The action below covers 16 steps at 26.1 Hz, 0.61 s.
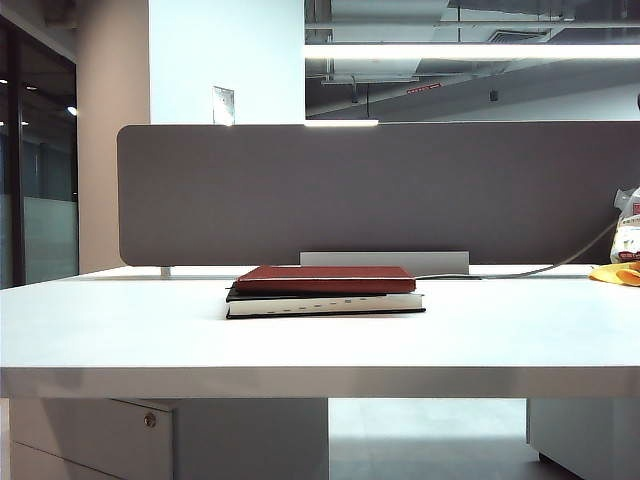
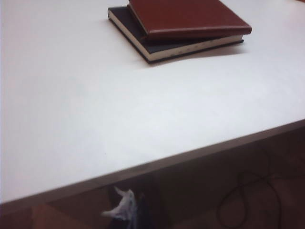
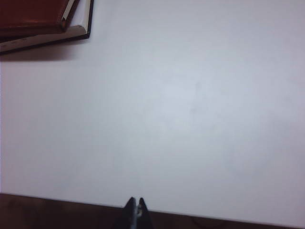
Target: Pick up the red book and place it on top of the black book.
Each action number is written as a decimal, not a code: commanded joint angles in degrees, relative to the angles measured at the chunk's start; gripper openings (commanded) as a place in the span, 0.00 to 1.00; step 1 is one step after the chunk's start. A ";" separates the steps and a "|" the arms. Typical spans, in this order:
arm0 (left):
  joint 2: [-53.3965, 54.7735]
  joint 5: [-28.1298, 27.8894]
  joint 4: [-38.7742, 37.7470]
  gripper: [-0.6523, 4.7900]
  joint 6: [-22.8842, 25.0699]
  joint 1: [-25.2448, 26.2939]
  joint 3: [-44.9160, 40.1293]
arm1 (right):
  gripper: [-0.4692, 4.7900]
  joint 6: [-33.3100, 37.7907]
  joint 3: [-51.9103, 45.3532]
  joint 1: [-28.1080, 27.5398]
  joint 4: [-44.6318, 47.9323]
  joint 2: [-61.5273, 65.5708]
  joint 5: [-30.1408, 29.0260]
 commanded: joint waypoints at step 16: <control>-3.04 0.28 -1.27 0.11 0.00 2.51 -4.22 | 0.09 4.26 -14.99 0.13 13.62 -7.93 -0.04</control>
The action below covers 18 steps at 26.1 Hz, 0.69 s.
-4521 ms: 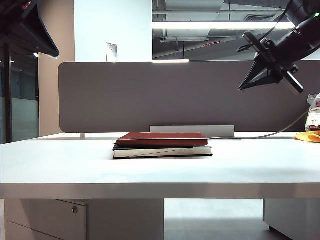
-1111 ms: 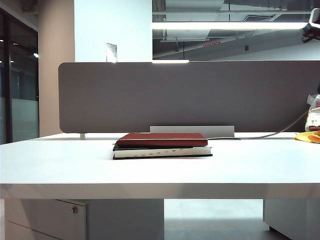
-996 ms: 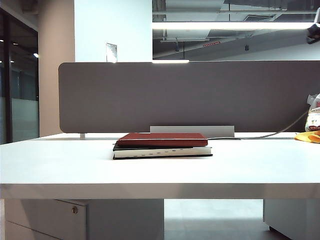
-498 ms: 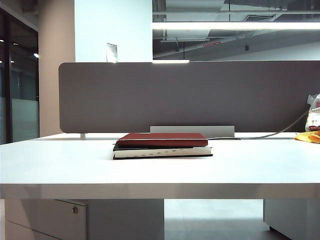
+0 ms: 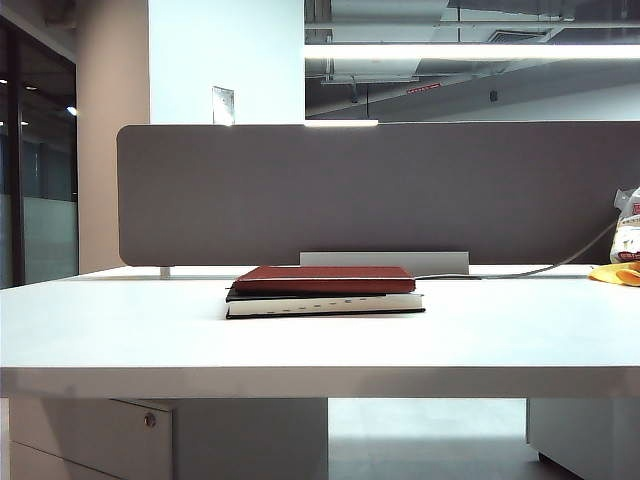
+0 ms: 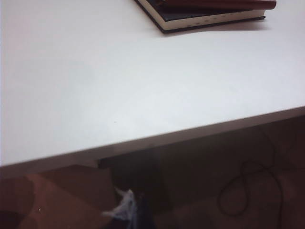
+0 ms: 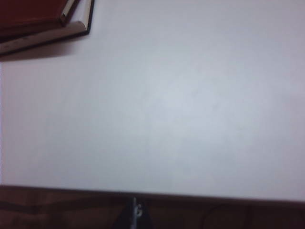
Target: Pick up the red book and place it on top of the black book.
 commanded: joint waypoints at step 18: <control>-3.37 0.24 0.83 0.11 0.00 0.07 -1.77 | 0.09 2.14 -9.68 0.11 8.74 -1.38 1.14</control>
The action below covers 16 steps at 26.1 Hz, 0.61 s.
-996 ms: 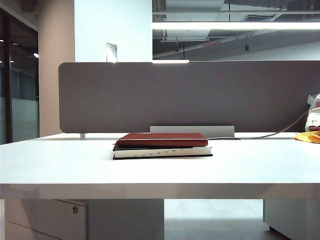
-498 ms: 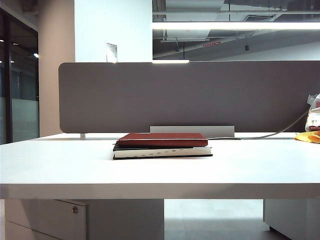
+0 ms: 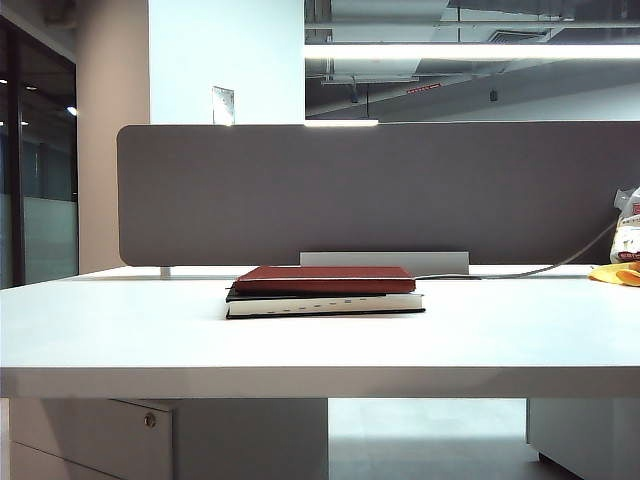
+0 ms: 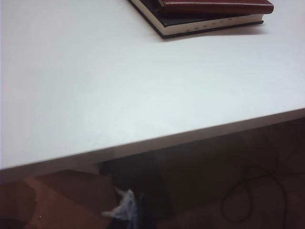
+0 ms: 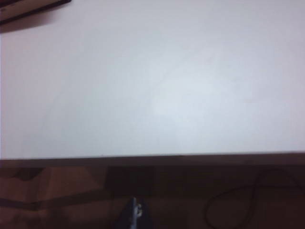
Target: Pick up the red book and place it on top of the black book.
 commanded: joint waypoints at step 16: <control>-1.33 0.26 0.76 0.11 0.02 0.04 -0.07 | 0.09 -0.39 -3.96 0.09 1.33 -0.31 1.25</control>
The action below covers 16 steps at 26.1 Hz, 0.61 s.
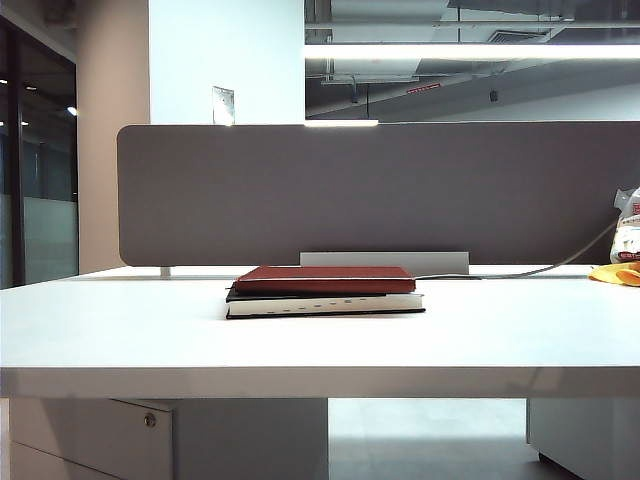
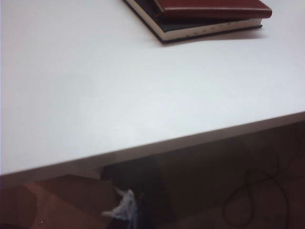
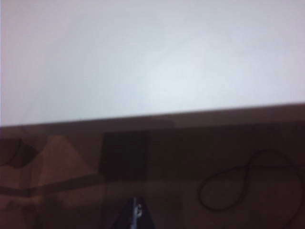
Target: Pick up the red book and place it on top of the black book.
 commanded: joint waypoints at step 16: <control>-0.17 0.24 0.72 0.11 0.00 0.04 -0.02 | 0.09 -0.20 -0.04 0.11 4.07 -0.46 0.00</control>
